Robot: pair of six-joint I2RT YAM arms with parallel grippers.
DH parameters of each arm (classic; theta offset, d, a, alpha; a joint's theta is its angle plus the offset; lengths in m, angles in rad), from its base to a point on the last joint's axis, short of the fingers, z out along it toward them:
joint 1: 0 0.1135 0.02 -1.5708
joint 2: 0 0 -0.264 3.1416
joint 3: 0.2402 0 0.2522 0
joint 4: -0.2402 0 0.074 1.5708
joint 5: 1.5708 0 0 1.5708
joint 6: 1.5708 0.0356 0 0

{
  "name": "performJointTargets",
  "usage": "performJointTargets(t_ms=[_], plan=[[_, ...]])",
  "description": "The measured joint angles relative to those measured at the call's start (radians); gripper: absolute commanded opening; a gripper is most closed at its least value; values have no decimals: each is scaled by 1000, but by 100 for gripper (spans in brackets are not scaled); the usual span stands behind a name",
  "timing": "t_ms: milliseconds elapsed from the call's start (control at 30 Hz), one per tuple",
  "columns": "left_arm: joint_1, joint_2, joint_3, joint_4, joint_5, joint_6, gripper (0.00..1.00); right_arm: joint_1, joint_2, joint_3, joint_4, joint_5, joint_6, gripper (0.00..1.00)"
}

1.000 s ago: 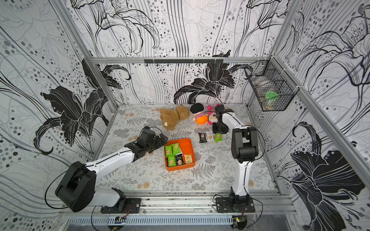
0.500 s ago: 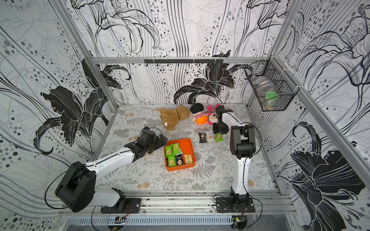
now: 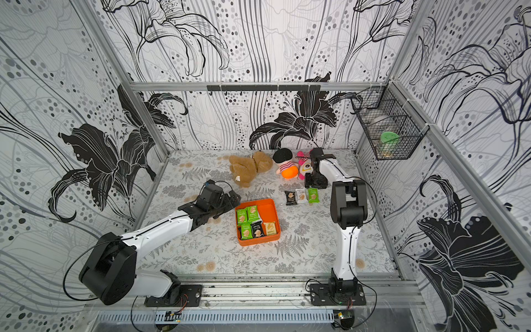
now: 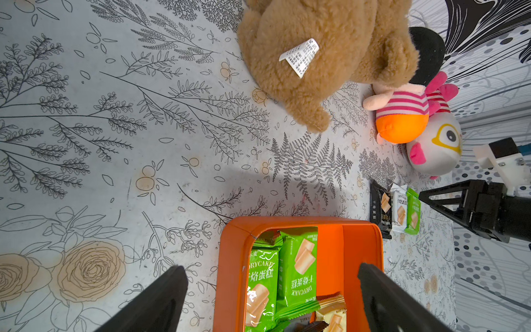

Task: Take the cookies out of the storage box
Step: Place the cookie at the center of the board, then pick up the cookie from the storage box.

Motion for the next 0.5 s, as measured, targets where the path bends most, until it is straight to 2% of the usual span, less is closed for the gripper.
performJointTargets(t_ms=[267, 500], plan=[[0, 2, 0, 0, 3, 7, 97, 63, -150, -19, -2, -147, 51, 60], [0, 16, 1, 1, 13, 10, 97, 235, -259, -105, 30, -260, 134, 60]])
